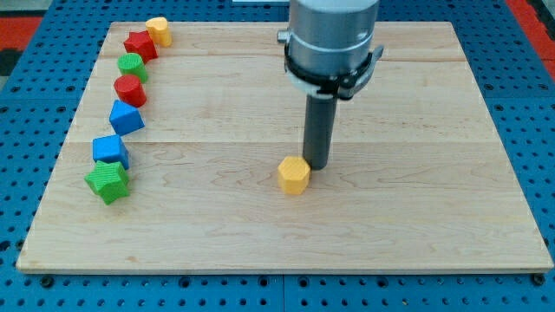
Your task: Move the yellow hexagon towards the bottom left
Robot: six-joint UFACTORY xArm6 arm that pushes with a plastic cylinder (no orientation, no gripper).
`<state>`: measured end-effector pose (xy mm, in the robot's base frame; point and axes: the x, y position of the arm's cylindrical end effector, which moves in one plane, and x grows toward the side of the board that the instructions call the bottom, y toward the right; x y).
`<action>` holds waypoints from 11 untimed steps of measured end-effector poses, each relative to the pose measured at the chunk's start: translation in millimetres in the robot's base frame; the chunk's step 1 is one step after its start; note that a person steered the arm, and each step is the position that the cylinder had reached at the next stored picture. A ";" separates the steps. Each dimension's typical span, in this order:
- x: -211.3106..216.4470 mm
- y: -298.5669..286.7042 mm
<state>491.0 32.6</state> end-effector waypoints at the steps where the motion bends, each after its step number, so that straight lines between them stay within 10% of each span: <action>1: 39.1 -32.0; 11: 72.5 -84.9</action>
<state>563.5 -52.2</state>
